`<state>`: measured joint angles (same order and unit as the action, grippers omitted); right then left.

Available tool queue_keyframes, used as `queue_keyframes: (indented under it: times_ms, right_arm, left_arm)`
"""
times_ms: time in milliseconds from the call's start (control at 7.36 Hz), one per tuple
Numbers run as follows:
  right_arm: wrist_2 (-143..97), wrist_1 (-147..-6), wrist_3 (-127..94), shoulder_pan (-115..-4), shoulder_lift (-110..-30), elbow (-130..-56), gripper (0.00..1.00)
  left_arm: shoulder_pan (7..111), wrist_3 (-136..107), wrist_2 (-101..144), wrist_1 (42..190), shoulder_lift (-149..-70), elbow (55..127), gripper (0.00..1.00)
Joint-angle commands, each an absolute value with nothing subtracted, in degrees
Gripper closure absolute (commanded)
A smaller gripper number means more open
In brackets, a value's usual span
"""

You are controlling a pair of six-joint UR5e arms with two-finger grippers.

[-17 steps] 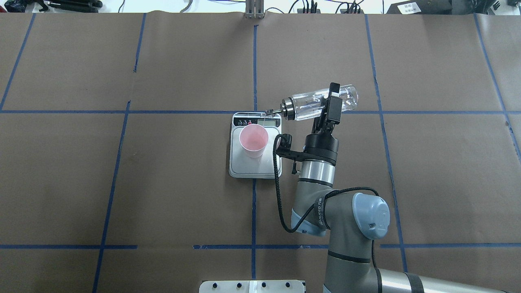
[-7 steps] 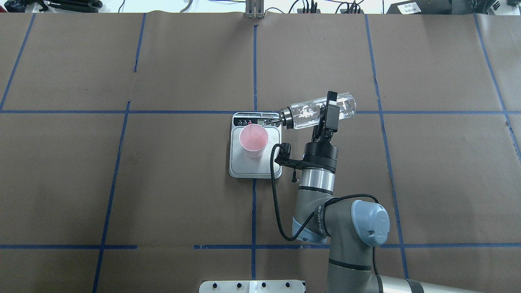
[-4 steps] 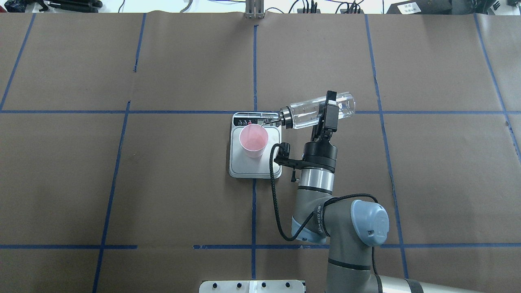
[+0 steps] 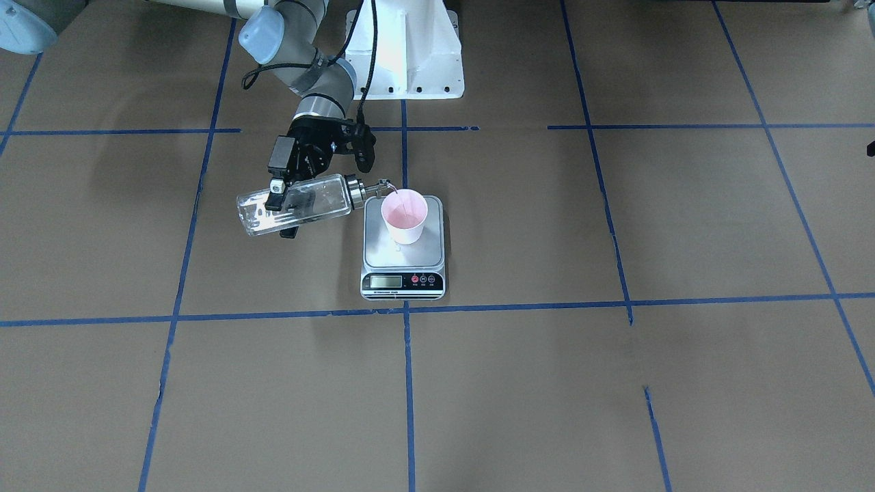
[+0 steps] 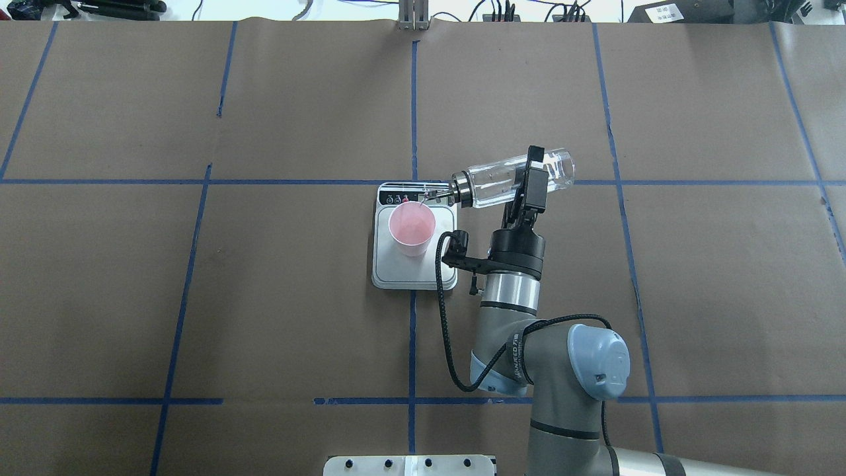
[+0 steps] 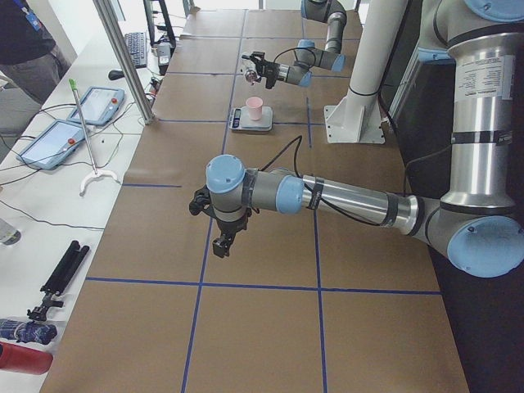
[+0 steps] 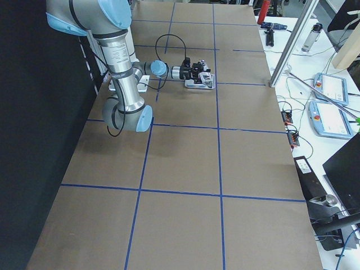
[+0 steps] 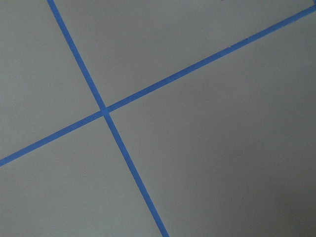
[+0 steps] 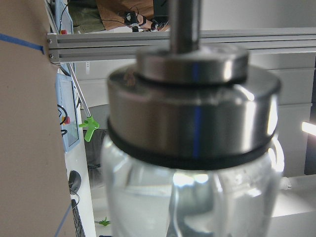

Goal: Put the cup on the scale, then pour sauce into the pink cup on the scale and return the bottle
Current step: 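Rotate the dispenser back toward upright with the right gripper, then turn the dispenser upright and carry it away from the scale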

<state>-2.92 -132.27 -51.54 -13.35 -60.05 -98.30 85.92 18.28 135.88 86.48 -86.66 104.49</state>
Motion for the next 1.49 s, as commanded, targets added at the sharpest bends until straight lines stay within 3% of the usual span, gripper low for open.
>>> queue_keyframes:
  times_ms: [0, 679, 1358]
  right_arm:
    - [-3.2, -131.6, -52.1, -13.3, -59.9, -99.0, 1.00]
    - [-9.9, -124.7, -54.9, -11.1, -60.5, -103.4, 1.00]
    - [-21.9, -109.0, -54.8, -7.6, -62.8, -117.0, 1.00]
  left_arm:
    - [86.0, 18.3, 135.9, 86.6, -86.7, 104.5, 0.00]
    - [85.9, 18.3, 135.8, 86.9, -86.7, 104.3, 0.00]
    - [86.0, 18.5, 135.8, 86.9, -86.7, 104.9, 0.00]
